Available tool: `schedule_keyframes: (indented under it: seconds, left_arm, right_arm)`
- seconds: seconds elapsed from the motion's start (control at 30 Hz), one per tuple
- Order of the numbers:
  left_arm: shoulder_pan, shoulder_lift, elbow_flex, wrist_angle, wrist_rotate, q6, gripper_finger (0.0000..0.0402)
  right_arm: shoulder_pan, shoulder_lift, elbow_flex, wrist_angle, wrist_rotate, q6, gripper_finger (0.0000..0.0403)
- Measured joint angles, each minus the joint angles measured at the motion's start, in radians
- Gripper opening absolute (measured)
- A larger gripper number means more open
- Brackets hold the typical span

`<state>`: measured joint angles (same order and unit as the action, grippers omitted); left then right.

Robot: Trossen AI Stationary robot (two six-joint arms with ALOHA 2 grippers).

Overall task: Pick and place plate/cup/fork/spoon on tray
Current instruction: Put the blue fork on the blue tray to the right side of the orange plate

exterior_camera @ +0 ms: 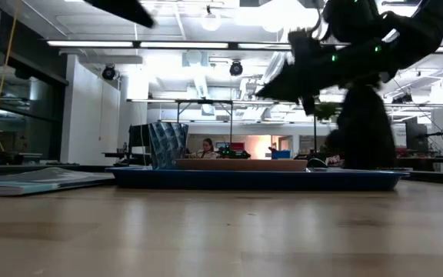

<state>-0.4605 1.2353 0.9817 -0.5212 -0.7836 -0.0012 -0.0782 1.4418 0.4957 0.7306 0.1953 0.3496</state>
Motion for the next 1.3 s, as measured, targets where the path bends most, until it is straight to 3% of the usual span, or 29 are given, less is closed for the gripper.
schedule_keyframes:
  seconds: [0.1,0.2,0.33,0.43,0.6,0.77,0.87,1.13,1.3]
  left_arm:
    - [0.116,-0.023,-0.103,0.288,0.042,0.119,0.0007]
    - [0.227,-0.028,-0.231,0.644,0.157,0.19,0.0007]
    - [0.354,0.003,-0.393,1.18,0.342,0.145,0.0007]
    - [0.424,0.042,-0.461,1.434,0.366,0.078,0.0007]
    - [0.479,0.128,-0.472,1.514,0.317,-0.013,0.0007]
    - [0.48,0.207,-0.448,1.512,0.213,-0.021,0.0007]
    - [0.48,0.222,-0.437,1.518,0.177,-0.021,0.0007]
    - [0.44,0.222,-0.435,1.581,0.173,0.015,0.0007]
    - [0.412,0.222,-0.434,1.598,0.172,0.036,0.0007]
  right_arm:
    - [0.026,0.0,0.0,0.112,-0.056,-0.052,0.0]
    - [0.042,0.0,0.0,0.196,-0.074,-0.067,0.0]
    - [0.048,0.0,0.0,0.239,-0.072,-0.062,0.0009]
    - [0.049,0.0,0.019,0.231,-0.065,-0.043,0.0035]
    - [0.08,0.072,0.123,0.195,0.046,-0.143,0.0111]
    - [0.119,0.192,0.316,-0.028,0.234,-0.333,0.0172]
    - [0.131,0.247,0.414,-0.13,0.369,-0.377,0.0182]
    - [0.134,0.335,0.513,-0.127,0.539,-0.444,0.0183]
    - [0.124,0.344,0.519,-0.09,0.528,-0.437,0.0183]
